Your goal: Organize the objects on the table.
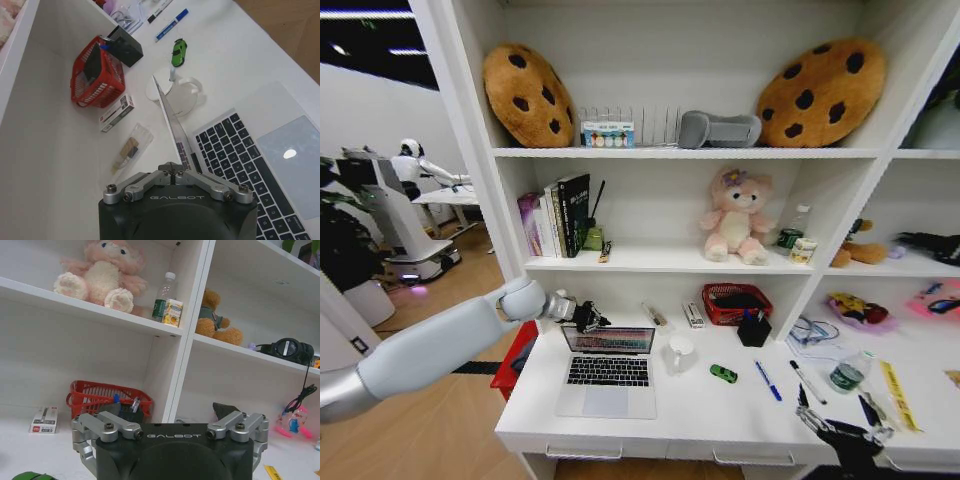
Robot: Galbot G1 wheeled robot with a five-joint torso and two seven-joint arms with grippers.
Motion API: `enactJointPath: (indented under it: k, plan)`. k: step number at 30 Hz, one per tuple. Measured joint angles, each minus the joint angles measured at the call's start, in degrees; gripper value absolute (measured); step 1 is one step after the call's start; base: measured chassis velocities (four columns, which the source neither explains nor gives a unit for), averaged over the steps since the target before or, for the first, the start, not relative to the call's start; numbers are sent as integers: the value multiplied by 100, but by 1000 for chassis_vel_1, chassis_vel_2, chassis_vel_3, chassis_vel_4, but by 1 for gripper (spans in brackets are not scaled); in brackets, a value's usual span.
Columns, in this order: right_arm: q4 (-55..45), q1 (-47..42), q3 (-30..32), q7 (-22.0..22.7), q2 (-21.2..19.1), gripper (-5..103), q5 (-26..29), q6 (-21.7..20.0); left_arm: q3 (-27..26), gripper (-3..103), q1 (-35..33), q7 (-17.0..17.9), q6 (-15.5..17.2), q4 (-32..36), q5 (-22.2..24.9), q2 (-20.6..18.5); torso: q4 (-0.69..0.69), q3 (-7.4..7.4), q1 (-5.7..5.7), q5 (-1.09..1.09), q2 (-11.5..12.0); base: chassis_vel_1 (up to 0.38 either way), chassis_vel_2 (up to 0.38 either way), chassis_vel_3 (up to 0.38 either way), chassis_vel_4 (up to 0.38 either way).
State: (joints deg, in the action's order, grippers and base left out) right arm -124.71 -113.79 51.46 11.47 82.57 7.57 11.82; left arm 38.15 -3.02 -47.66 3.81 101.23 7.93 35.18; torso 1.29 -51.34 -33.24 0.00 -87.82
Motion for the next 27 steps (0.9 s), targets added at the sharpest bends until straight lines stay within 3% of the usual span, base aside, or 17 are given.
enactJointPath:
  k: [10,17,19,21,23,24,27]
  plan:
    - [-11,-6,-122,41,45,100,-102,-16,-27,0,-471,-245,22,595,-80,-366,0,0,0,-1,0,0,0,0,0]
    - [-14,63,-182,112,22,100,-124,-79,-518,0,-1229,-433,3,940,-330,-722,0,0,0,0,0,0,0,0,0]
    - [-35,105,-217,150,2,100,-126,-125,-894,0,-1736,-582,-31,1047,-531,-858,1,0,0,0,0,0,0,0,0]
    - [-40,124,-235,164,-7,100,-132,-138,-1065,0,-2075,-572,-45,1114,-616,-942,0,0,0,0,0,0,0,0,0]
    - [-40,144,-269,191,-9,100,-167,-143,-1572,0,-2849,-455,-62,1202,-663,-1083,0,0,0,-2,0,0,0,0,0]
    - [-40,144,-269,191,-9,100,-167,-143,-1572,0,-2849,-455,-62,1202,-663,-1083,0,0,0,-2,0,0,0,0,0]
    - [-46,123,-308,217,23,100,-206,-143,-3046,0,-4531,-8,-140,1270,-635,-1333,-2,1,0,-2,0,0,0,0,0]
